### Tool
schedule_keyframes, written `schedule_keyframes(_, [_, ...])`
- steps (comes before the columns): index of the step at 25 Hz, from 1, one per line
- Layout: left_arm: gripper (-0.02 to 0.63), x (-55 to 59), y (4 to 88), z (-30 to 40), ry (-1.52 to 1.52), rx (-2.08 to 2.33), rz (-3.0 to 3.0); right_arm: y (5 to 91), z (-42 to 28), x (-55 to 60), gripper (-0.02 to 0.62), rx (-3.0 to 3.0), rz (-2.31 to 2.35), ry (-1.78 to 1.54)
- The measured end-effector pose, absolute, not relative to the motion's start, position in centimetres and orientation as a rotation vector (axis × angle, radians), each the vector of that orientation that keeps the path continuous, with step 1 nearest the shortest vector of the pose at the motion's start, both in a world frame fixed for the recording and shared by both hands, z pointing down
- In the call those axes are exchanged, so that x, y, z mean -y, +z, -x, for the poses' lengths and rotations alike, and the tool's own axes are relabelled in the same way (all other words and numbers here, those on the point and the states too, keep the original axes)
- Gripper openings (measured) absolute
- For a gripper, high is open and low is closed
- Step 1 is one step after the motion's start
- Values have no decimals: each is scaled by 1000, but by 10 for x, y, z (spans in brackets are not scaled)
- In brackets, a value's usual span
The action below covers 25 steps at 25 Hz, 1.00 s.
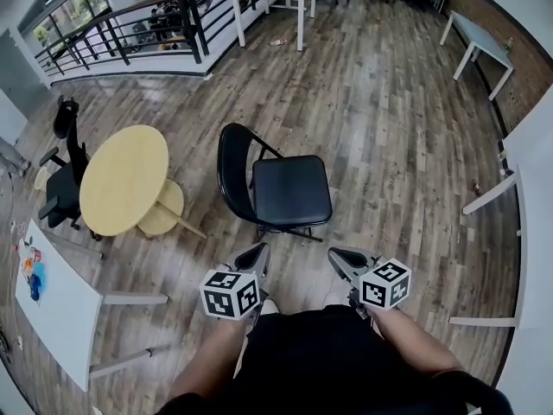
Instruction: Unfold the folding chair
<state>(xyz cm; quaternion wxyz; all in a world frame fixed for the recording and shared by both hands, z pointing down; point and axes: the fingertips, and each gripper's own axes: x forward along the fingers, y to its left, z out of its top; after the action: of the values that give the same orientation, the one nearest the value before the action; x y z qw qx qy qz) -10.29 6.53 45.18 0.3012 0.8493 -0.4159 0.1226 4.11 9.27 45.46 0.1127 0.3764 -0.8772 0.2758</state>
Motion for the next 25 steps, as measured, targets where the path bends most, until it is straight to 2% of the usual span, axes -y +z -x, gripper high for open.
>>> schedule_keyframes(25, [8, -65, 454, 114, 342, 1132, -2240, 459, -41, -77, 5, 2585, -1115, 803])
